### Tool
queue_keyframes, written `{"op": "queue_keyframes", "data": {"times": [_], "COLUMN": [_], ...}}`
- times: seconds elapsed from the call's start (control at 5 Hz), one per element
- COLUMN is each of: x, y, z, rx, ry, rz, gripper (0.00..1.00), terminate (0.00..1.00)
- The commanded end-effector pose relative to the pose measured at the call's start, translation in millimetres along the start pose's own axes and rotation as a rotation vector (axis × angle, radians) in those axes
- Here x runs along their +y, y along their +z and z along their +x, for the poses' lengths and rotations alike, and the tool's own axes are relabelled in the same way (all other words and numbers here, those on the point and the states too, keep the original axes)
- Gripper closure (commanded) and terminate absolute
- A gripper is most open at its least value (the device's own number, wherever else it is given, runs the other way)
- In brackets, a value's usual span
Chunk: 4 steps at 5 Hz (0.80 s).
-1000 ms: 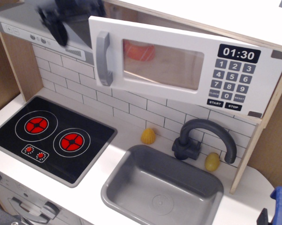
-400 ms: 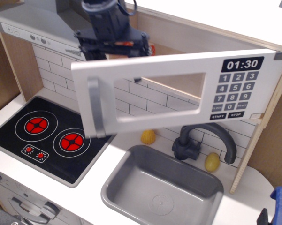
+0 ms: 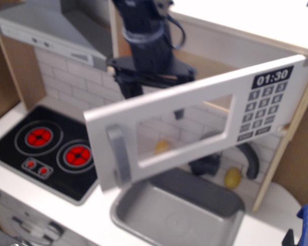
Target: Open microwave
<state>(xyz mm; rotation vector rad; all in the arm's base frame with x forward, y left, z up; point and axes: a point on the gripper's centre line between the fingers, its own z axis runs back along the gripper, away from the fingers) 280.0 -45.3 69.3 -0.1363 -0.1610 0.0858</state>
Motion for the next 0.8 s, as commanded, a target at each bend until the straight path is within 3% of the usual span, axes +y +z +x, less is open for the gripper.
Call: {"op": "queue_keyframes", "data": {"times": [0.0,0.4,0.6], "x": [-44.3,-53.0,-53.0], "y": [-8.9,-13.5,-13.5], "z": [-15.9,-17.2,-17.2], "rx": [0.003,0.012,0.012], "ry": [-0.032,-0.036,-0.036], "rz": [-0.043,-0.038,-0.038], "gripper": [0.00,0.00,0.00], "terminate": [0.00,0.00,1.00]}}
